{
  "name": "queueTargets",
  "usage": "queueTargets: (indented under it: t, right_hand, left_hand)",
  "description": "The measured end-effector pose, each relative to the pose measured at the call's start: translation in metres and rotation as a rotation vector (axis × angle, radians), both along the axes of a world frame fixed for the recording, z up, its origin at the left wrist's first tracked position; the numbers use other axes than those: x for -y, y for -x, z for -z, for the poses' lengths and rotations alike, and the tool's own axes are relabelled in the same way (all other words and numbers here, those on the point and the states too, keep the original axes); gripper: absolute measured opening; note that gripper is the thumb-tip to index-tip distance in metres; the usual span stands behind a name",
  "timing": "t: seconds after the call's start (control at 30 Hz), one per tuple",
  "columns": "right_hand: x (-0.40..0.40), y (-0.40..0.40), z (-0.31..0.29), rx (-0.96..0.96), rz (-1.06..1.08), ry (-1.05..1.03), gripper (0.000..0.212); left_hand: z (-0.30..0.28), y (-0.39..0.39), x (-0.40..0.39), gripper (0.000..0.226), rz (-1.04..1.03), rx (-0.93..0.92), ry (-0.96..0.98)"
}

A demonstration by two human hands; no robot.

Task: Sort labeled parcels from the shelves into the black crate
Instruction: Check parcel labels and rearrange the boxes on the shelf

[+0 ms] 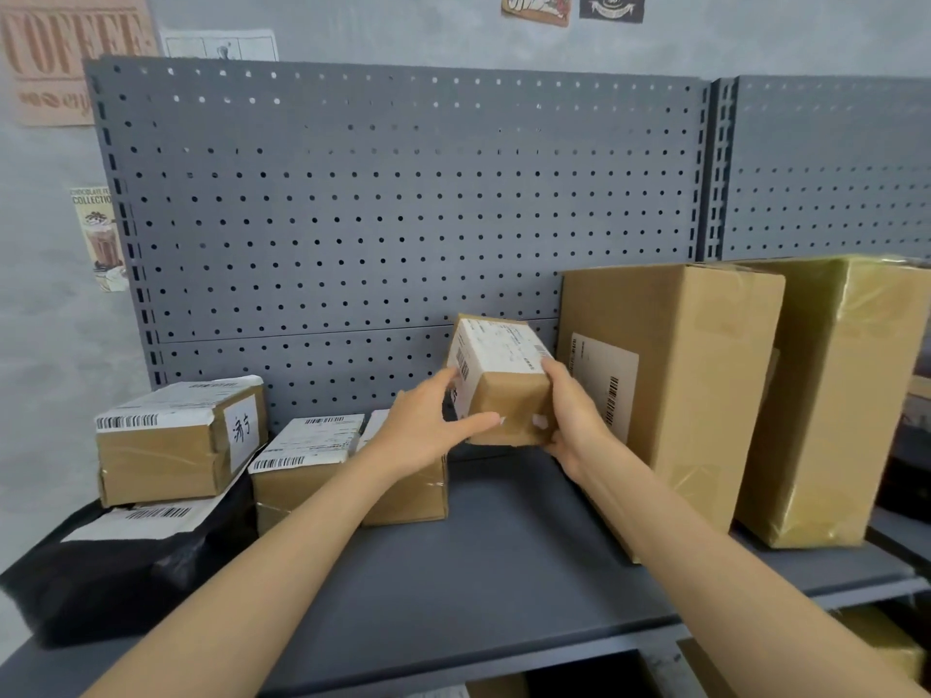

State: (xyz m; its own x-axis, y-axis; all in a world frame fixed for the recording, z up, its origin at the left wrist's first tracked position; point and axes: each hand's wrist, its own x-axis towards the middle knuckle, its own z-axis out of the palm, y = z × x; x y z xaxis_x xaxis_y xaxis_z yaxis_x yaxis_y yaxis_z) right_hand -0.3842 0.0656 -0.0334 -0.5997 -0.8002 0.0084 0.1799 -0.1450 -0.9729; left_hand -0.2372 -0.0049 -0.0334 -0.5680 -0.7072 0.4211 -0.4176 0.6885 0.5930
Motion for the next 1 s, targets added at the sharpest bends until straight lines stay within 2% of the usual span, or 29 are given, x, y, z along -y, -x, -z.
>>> queueTargets:
  t: [0.1, 0.3, 0.43, 0.57, 0.67, 0.77, 0.87, 0.93, 1.0]
  right_hand:
    - [0.000, 0.001, 0.007, -0.084, 0.028, -0.018, 0.040]
    - [0.004, 0.004, 0.024, -0.184, -0.073, -0.153, 0.047]
    - [0.011, 0.001, 0.035, -0.229, -0.148, -0.222, 0.049]
    - [0.013, 0.004, 0.041, -0.315, -0.244, -0.314, 0.049]
    - [0.005, 0.003, 0.034, -0.392, -0.236, -0.300, 0.055]
    - [-0.010, -0.004, 0.009, -0.652, -0.112, -0.128, 0.059]
    - [-0.033, -0.009, -0.031, -0.988, 0.095, 0.143, 0.045]
    - [-0.051, -0.007, -0.058, -1.229, 0.331, 0.257, 0.035]
    - [-0.065, 0.000, -0.079, -1.416, 0.627, 0.258, 0.033]
  left_hand:
    - [0.002, 0.002, -0.001, 0.067, -0.048, 0.104, 0.108]
    - [0.018, 0.006, 0.001, 0.072, -0.127, 0.321, 0.162]
    - [0.022, 0.005, 0.002, 0.061, -0.197, 0.467, 0.285]
    - [0.025, 0.007, 0.002, 0.053, -0.206, 0.477, 0.299]
    - [0.027, 0.008, 0.000, 0.054, -0.214, 0.450, 0.302]
    - [0.025, 0.010, -0.006, 0.064, -0.194, 0.360, 0.294]
    - [0.021, 0.015, -0.015, 0.065, -0.145, 0.249, 0.297]
    - [0.019, 0.020, -0.021, 0.063, -0.099, 0.188, 0.295]
    - [0.018, 0.026, -0.029, 0.059, -0.054, 0.148, 0.284]
